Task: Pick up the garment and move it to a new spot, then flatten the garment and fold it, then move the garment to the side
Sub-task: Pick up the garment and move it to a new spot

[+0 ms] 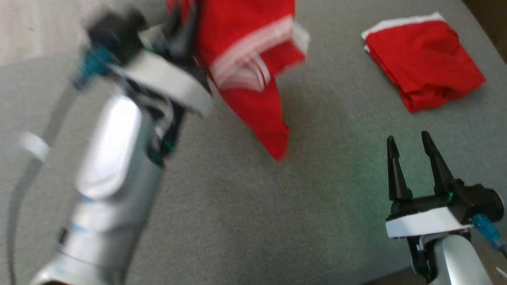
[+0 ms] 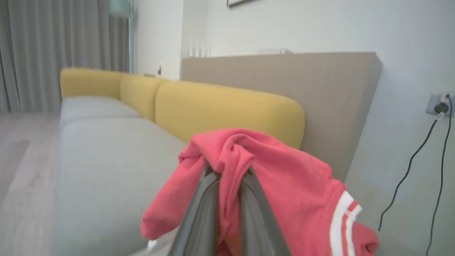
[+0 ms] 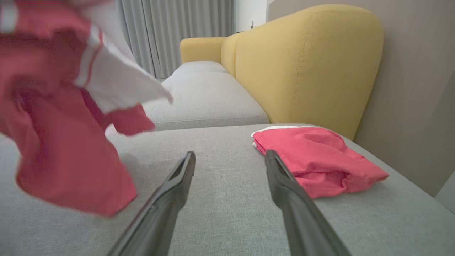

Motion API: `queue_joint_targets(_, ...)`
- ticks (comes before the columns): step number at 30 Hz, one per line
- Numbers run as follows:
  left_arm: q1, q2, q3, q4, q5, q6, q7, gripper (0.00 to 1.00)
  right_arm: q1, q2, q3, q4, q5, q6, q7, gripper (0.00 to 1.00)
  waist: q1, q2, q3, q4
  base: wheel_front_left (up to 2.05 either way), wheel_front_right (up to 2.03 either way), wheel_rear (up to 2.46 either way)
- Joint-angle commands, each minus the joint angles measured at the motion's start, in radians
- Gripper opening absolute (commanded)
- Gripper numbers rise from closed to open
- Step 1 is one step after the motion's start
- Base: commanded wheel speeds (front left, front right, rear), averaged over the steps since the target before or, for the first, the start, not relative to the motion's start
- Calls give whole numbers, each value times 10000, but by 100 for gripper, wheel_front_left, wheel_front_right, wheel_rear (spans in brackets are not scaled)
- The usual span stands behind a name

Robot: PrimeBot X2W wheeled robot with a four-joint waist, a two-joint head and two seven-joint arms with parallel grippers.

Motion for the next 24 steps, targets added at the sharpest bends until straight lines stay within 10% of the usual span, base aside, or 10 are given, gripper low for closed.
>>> queue_joint_targets(1, 322, 70, 180, 261, -12, 136, -394, 0, -434, -27, 306, -312, 159, -7, -22, 100, 2, 0, 537, -352, 0, 0, 0)
queue_joint_targets(7, 1591, -271, -379, 2895, 635, 382, -2571, 0, -648, -26, 657, -274, 400, -7, -22, 100, 2, 0, 1098, -419, 0, 0, 0)
queue_joint_targets(8, 1657, -256, -471, 3303, 907, 577, -2950, 39, -671, -26, 694, -252, 422, -7, -22, 100, 2, 0, 1133, -378, 0, 0, 0)
queue_joint_targets(9, 1692, -260, -530, 3640, 1176, 846, -3225, 100, -688, -25, 723, -223, 444, -7, -22, 100, 2, 0, 1157, -308, 0, 0, 0)
queue_joint_targets(24, 5576, -752, 956, 222, 2368, 2311, -3635, 100, 147, -25, 1039, 454, 212, -7, -22, 100, 2, 0, -1197, 1933, 0, 0, 0)
